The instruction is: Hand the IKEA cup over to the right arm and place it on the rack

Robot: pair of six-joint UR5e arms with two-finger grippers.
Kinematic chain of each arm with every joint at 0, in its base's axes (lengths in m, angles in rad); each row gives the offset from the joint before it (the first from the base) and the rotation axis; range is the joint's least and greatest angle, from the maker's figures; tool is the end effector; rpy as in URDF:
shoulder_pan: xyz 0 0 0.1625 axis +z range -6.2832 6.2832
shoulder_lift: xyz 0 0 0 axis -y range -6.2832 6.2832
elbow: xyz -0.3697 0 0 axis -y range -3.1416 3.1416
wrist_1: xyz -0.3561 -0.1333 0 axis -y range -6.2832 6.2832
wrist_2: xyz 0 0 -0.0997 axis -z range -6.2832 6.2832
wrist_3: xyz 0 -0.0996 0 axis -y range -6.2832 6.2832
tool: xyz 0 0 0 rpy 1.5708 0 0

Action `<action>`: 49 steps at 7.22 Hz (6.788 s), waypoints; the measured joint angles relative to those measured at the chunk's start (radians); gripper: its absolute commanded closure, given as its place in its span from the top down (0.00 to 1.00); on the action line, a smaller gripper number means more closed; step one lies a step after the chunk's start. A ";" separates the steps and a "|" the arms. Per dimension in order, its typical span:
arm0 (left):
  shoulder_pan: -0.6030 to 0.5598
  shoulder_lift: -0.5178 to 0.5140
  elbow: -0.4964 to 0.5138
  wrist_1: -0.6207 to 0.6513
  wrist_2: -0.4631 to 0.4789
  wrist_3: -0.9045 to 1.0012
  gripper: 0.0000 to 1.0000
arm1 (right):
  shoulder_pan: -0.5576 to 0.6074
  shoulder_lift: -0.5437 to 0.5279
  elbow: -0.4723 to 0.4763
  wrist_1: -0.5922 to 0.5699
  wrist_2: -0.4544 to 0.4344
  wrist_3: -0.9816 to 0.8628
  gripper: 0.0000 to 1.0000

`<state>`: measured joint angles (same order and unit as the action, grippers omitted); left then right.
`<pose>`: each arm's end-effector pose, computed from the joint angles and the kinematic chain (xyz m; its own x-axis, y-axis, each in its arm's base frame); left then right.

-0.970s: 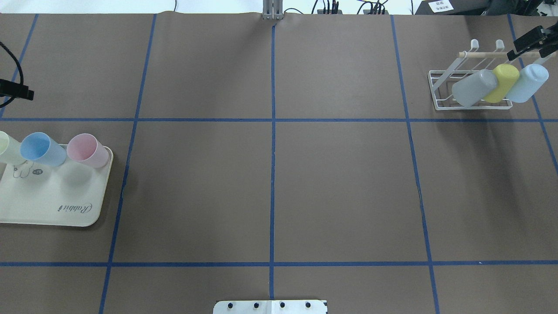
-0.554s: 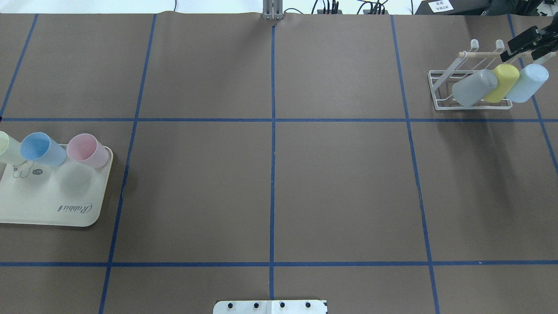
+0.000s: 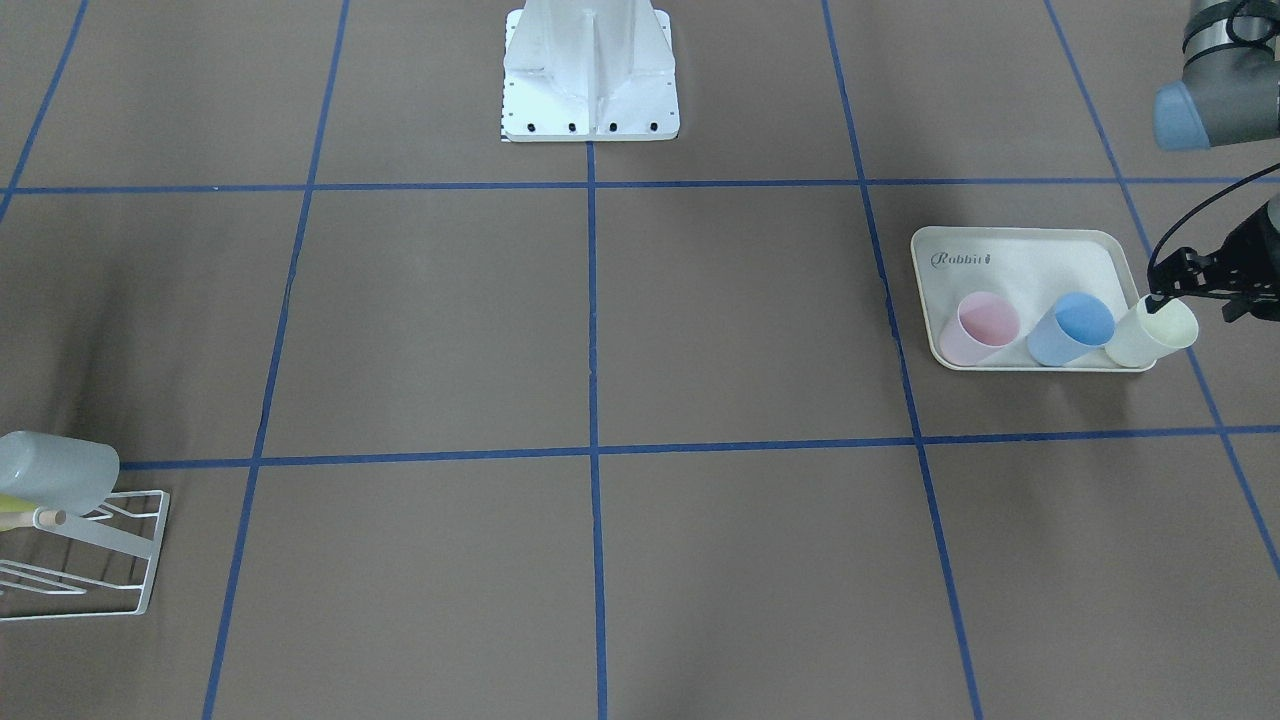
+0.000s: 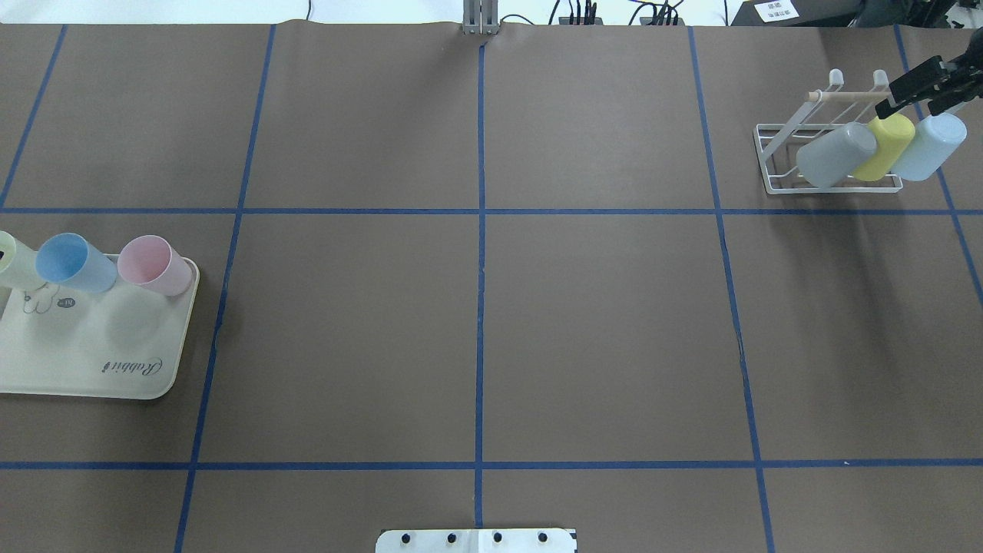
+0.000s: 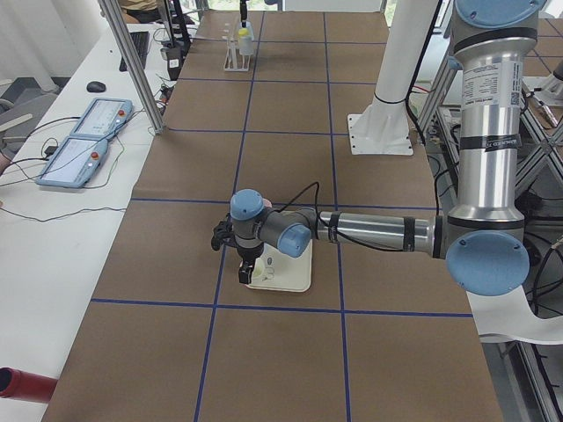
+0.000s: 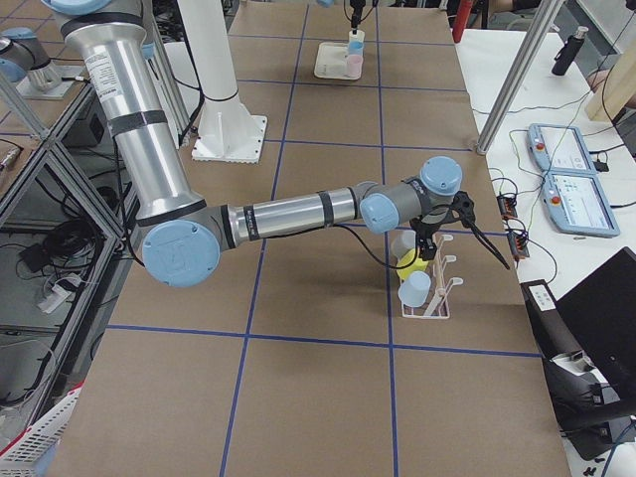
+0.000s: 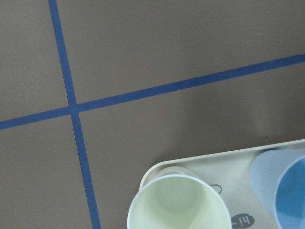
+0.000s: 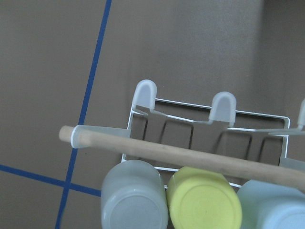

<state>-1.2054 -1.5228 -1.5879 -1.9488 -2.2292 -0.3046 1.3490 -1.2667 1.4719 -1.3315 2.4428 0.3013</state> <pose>0.0963 -0.4543 0.5829 0.7346 0.1917 -0.6509 -0.1213 0.9809 0.1520 -0.0713 -0.5753 0.4577 0.5890 -0.1805 0.7877 0.0249 0.9783 0.2055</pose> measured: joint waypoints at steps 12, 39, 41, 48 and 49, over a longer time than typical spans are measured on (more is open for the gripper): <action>-0.245 -0.026 -0.087 0.040 -0.167 -0.055 0.00 | -0.077 0.007 0.082 0.009 -0.018 0.119 0.99; 0.725 -0.458 -0.181 -1.492 0.424 -2.256 1.00 | -0.847 0.171 0.321 1.451 -0.691 1.723 0.25; 0.709 -0.446 -0.180 -1.481 0.489 -2.232 1.00 | -0.838 0.164 0.323 1.458 -0.690 1.721 0.23; 0.402 -0.275 -0.144 -1.090 0.263 -1.734 1.00 | -0.389 0.015 0.187 1.093 -0.414 1.180 0.15; 0.372 -0.277 -0.143 -1.015 0.237 -1.677 1.00 | -0.292 -0.006 0.187 0.970 -0.328 1.054 0.15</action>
<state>-0.8337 -1.7997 -1.7309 -2.9637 -1.9920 -1.9815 1.0572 -1.2723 1.6594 -0.3620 2.1145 1.3550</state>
